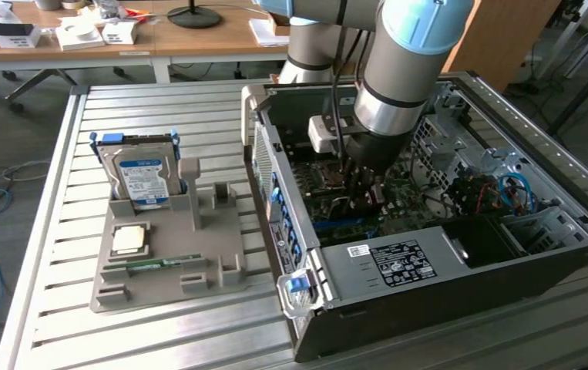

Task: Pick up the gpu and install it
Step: 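Insert the gpu into the slot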

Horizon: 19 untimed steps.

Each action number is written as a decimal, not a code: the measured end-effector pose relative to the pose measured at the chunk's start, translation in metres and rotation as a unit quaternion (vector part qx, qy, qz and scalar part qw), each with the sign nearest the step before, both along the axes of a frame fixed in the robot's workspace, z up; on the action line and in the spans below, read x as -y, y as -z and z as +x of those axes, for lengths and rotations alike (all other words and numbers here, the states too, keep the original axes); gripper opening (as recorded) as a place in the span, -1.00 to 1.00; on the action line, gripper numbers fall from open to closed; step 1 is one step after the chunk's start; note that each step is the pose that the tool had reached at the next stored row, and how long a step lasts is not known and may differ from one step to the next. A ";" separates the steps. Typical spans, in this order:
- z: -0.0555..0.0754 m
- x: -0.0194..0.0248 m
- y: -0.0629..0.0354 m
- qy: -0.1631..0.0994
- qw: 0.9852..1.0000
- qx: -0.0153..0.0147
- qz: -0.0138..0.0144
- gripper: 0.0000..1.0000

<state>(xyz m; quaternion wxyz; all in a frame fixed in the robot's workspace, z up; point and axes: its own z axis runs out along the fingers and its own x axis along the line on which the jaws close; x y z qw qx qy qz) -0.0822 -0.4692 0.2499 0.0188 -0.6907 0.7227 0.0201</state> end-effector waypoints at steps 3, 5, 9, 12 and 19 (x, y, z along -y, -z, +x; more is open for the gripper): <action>0.000 0.0000 0.0010 0.000 1.000 0.000 0.001 -0.47; 0.000 0.0000 0.0012 0.000 1.000 0.000 0.002 -0.47; 0.000 0.0000 0.0014 0.000 1.000 0.000 0.002 -0.47; 0.000 0.0000 0.0014 0.000 1.000 0.000 0.002 -0.47; 0.000 -0.0001 0.0007 0.000 1.000 0.000 0.002 -0.47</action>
